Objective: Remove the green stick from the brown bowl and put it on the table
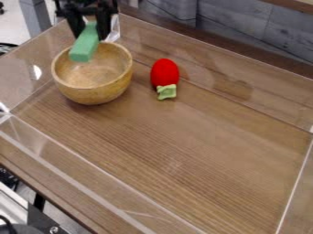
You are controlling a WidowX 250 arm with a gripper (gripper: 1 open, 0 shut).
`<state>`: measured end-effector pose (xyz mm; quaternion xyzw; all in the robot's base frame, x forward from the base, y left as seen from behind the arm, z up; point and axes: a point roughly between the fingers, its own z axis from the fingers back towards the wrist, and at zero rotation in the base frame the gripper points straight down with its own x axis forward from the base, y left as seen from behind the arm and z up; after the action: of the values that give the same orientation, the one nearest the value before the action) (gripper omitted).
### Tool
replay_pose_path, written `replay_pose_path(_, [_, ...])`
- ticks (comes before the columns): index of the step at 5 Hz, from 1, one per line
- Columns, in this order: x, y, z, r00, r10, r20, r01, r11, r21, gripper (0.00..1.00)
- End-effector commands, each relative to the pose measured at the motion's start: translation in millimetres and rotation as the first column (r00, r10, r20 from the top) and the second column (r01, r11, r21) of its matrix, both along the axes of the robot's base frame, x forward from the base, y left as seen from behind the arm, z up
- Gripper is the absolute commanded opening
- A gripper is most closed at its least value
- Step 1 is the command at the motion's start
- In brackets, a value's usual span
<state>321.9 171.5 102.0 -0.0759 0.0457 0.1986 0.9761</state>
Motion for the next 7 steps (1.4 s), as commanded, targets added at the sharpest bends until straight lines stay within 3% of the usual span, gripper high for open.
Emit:
replay_pose_path(1, [9.6, -10.6, 52.4, 0.99, -0.08, 0.114, 0.076, 0.996, 0.045, 0.0])
replay_pose_path(2, [15.9, -32.4, 63.4, 0.976, -0.175, 0.128, 0.173, 0.985, 0.03, 0.0])
replay_pose_path(3, [19.4, -48.2, 70.5, 0.968, -0.208, 0.138, 0.207, 0.978, 0.021, 0.0])
replay_pose_path(4, [23.3, -73.1, 71.9, 0.954, -0.264, 0.143, 0.264, 0.964, 0.013, 0.0])
replay_pose_path(5, [22.4, -96.1, 65.5, 0.932, -0.335, 0.139, 0.337, 0.942, 0.013, 0.0])
replay_pose_path(7, [-3.9, -166.8, 43.2, 0.908, -0.398, 0.13, 0.4, 0.916, 0.008, 0.0])
